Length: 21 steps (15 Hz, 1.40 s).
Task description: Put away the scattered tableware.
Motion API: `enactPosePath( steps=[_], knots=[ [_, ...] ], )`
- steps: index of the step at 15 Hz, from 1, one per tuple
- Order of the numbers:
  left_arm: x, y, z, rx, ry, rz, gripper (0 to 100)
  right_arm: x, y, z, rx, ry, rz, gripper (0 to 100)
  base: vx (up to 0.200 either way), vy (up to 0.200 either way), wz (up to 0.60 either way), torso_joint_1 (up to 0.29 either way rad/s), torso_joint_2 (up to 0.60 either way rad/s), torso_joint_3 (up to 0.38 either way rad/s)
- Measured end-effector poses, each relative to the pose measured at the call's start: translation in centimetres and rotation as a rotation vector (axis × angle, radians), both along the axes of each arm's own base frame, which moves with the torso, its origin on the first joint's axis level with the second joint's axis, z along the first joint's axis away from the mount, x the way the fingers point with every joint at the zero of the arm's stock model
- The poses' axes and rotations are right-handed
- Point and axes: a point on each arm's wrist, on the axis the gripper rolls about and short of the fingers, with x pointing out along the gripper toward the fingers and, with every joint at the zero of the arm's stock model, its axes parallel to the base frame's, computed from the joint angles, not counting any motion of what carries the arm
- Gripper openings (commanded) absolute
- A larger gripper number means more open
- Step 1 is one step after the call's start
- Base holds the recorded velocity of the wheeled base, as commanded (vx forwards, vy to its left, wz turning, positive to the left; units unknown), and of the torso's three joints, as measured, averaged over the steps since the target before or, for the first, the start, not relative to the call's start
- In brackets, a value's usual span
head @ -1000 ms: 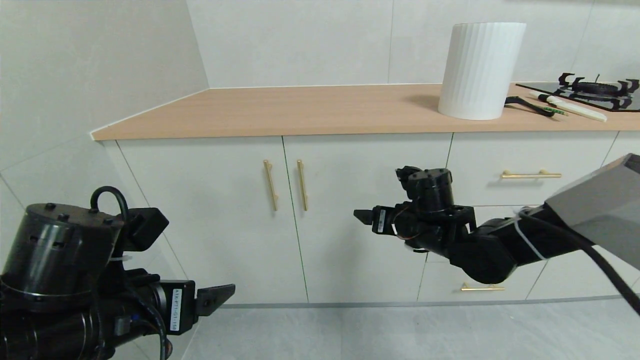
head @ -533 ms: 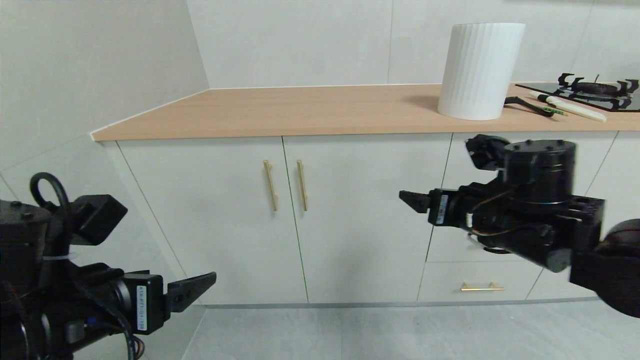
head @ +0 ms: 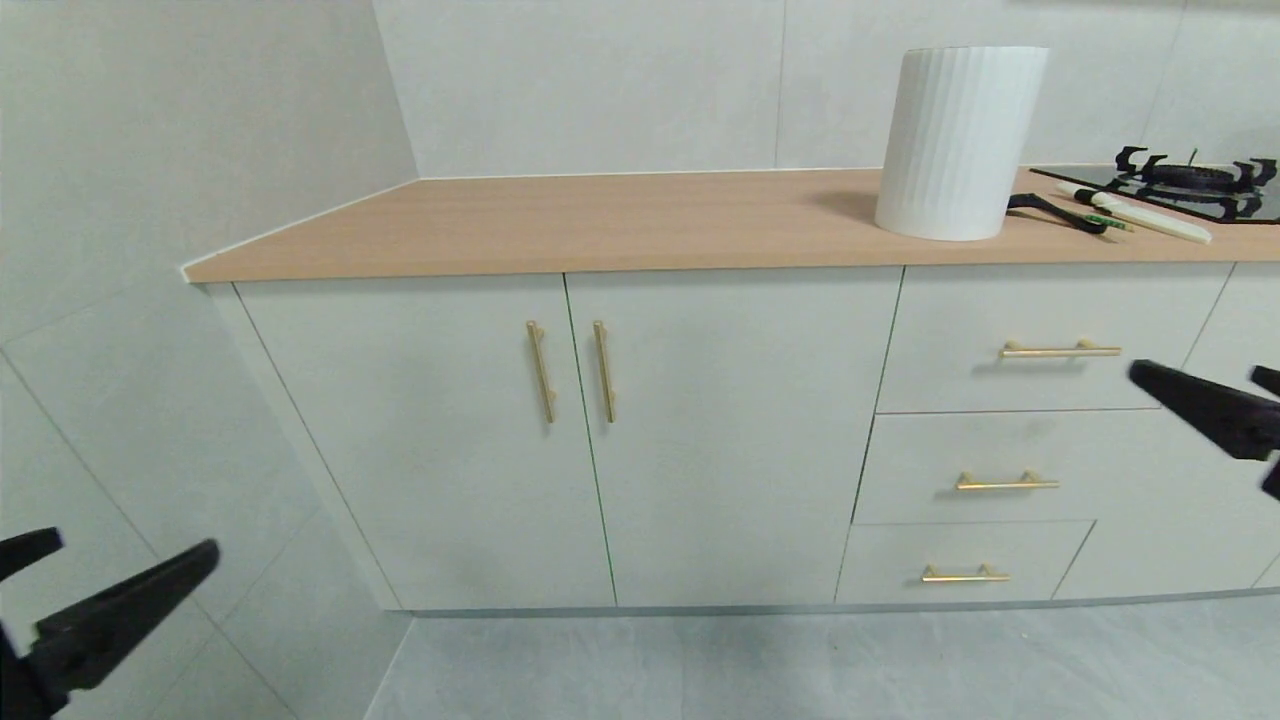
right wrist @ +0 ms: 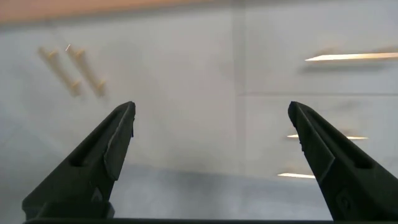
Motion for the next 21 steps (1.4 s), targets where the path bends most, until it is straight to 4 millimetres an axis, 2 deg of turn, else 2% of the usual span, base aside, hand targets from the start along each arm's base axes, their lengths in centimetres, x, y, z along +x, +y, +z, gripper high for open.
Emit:
enactPosePath(
  steps=[3, 6, 8, 11, 13, 14, 17, 18, 21],
  knots=[
    [-5.0, 1.9, 0.1, 0.094, -0.195, 0.071, 100, -6.3, -3.0, 0.1, -0.046, -0.075, -0.081, 100, 0.0, 0.0, 0.0, 0.0, 0.0, 0.0],
    [-9.9, 2.8, -0.6, 0.147, -0.353, 0.167, 100, -12.5, -4.9, -0.9, -0.103, -0.185, -0.173, 100, 0.0, 0.0, 0.0, 0.0, 0.0, 0.0],
    [-12.2, 3.0, -1.4, 0.143, -0.421, 0.198, 100, -15.8, -5.3, -2.3, -0.127, -0.233, -0.238, 100, 0.0, 0.0, 0.0, 0.0, 0.0, 0.0],
    [-14.0, 2.9, -1.6, 0.129, -0.496, 0.27, 100, -18.9, -4.9, -4.0, -0.144, -0.303, -0.308, 100, 0.0, 0.0, 0.0, 0.0, 0.0, 0.0],
    [-14.8, 2.4, -2.6, 0.142, -0.499, 0.27, 100, -19.8, -4.6, -5.1, -0.135, -0.314, -0.328, 100, 0.0, 0.0, 0.0, 0.0, 0.0, 0.0],
    [-14.7, 2.2, -3.6, 0.145, -0.471, 0.255, 100, -19.7, -4.6, -5.9, -0.118, -0.305, -0.316, 100, 0.0, 0.0, 0.0, 0.0, 0.0, 0.0],
    [-13.8, 2.1, -5.7, 0.131, -0.429, 0.251, 100, -17.5, -4.4, -9.5, -0.121, -0.186, -0.224, 100, 0.0, 0.0, 0.0, 0.0, 0.0, 0.0],
    [-13.0, 2.1, -6.6, 0.129, -0.427, 0.246, 100, -16.6, -4.3, -11.1, -0.126, -0.149, -0.206, 100, 0.0, 0.0, 0.0, 0.0, 0.0, 0.0],
    [-10.7, 1.9, -9.4, 0.128, -0.442, 0.188, 100, -14.7, -4.2, -14.2, -0.131, -0.149, -0.159, 100, 0.0, 0.0, 0.0, 0.0, 0.0, 0.0]
  ],
)
